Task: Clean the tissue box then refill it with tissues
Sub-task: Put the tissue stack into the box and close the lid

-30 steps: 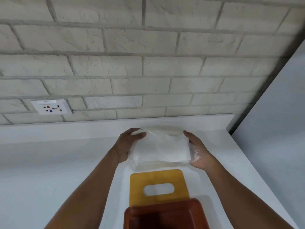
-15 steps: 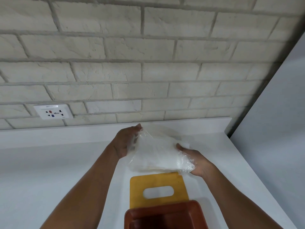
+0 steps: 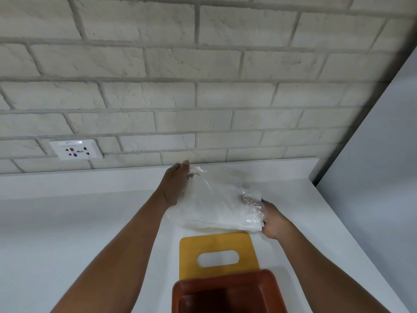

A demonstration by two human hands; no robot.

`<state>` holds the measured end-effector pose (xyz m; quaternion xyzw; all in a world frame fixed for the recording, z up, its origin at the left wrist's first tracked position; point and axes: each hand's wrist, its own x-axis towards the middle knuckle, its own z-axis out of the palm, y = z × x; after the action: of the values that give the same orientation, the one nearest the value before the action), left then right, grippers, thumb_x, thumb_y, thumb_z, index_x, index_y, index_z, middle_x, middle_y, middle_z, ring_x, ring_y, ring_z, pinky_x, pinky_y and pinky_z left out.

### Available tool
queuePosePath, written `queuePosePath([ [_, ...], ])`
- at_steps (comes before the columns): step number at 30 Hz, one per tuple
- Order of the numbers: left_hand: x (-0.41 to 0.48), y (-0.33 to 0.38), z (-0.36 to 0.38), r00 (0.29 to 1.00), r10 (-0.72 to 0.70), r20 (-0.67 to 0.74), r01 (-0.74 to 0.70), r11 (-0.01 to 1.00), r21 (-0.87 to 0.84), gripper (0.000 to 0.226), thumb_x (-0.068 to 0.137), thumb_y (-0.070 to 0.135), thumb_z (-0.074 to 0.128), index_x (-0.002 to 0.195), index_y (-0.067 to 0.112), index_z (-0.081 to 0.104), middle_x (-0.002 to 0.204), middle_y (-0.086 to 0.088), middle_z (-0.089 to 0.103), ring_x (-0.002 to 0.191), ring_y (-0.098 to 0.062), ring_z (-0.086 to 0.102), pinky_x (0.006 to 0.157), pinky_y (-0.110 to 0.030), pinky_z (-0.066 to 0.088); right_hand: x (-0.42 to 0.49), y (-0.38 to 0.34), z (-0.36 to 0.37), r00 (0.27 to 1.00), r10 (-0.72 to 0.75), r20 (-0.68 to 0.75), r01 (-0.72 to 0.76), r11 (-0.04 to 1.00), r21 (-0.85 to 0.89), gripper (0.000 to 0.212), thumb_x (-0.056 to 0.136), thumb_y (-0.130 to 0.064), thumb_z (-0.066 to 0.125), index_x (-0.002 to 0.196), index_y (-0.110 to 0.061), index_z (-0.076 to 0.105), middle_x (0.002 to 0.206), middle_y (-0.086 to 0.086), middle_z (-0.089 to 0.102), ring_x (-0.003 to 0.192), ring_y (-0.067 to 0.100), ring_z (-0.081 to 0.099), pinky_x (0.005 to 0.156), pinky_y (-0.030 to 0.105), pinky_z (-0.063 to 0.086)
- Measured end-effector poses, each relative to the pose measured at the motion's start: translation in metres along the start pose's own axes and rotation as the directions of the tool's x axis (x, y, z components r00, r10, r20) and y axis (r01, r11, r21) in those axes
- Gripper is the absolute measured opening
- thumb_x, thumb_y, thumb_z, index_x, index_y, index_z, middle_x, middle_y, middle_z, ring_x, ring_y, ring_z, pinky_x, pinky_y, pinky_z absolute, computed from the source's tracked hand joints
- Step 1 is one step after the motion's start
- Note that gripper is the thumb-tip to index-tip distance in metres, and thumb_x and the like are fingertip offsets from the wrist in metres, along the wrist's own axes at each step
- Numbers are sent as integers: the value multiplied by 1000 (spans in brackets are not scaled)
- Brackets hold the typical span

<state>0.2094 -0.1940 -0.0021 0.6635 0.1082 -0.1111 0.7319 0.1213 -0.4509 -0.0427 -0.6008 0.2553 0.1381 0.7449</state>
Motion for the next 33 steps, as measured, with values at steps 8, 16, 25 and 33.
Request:
queuePosePath([
  [8, -3, -5, -1, 998, -42, -44, 46, 996, 77, 35, 111, 47, 44, 100, 16, 55, 101, -12, 67, 75, -25, 62, 68, -37, 51, -1, -3, -3, 977, -135, -162, 123, 989, -81, 46, 69, -38, 87, 109, -24, 71, 103, -3, 74, 101, 21, 65, 91, 48, 55],
  [16, -9, -10, -15, 990, -108, 92, 33, 802, 596, 85, 74, 62, 88, 128, 27, 32, 113, -7, 65, 104, -29, 73, 66, -37, 51, -7, -8, -12, 980, -171, -97, 162, 982, -94, 44, 72, -35, 86, 111, -23, 69, 105, 0, 75, 104, 26, 68, 96, 51, 52],
  [25, -8, -43, -11, 942, 326, 76, -112, 93, 989, 76, 91, 48, 75, 151, 29, 32, 146, -14, 43, 127, -36, 54, 101, -46, 48, -3, -9, -22, 993, -119, -8, 118, 991, -65, 39, 84, -11, 76, 120, -14, 61, 109, 9, 73, 100, 29, 70, 90, 48, 56],
  [33, -9, -74, -19, 842, 13, 539, -535, -103, 839, 51, 97, 68, 54, 138, 38, 51, 135, 4, 57, 124, -21, 57, 102, -38, 40, 2, -8, -20, 987, -146, -61, 138, 984, -115, 30, 88, -7, 69, 115, -15, 61, 106, 11, 72, 96, 30, 70, 84, 45, 58],
])
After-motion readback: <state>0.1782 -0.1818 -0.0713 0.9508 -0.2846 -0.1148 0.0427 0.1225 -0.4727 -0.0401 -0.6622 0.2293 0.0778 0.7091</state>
